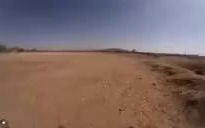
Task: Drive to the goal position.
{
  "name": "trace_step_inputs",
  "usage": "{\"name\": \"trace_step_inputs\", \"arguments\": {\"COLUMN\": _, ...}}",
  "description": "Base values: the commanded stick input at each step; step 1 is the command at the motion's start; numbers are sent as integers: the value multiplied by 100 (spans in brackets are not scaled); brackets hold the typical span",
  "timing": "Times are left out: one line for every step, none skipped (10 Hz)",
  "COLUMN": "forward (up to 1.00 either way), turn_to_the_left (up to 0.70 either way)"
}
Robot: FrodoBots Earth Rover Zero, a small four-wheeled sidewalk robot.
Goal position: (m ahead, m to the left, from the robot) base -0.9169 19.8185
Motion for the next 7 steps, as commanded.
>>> {"name": "trace_step_inputs", "arguments": {"forward": 0, "turn_to_the_left": 45}}
{"name": "trace_step_inputs", "arguments": {"forward": 0, "turn_to_the_left": 45}}
{"name": "trace_step_inputs", "arguments": {"forward": 0, "turn_to_the_left": 45}}
{"name": "trace_step_inputs", "arguments": {"forward": 0, "turn_to_the_left": 45}}
{"name": "trace_step_inputs", "arguments": {"forward": 0, "turn_to_the_left": 45}}
{"name": "trace_step_inputs", "arguments": {"forward": 0, "turn_to_the_left": 45}}
{"name": "trace_step_inputs", "arguments": {"forward": 0, "turn_to_the_left": 45}}
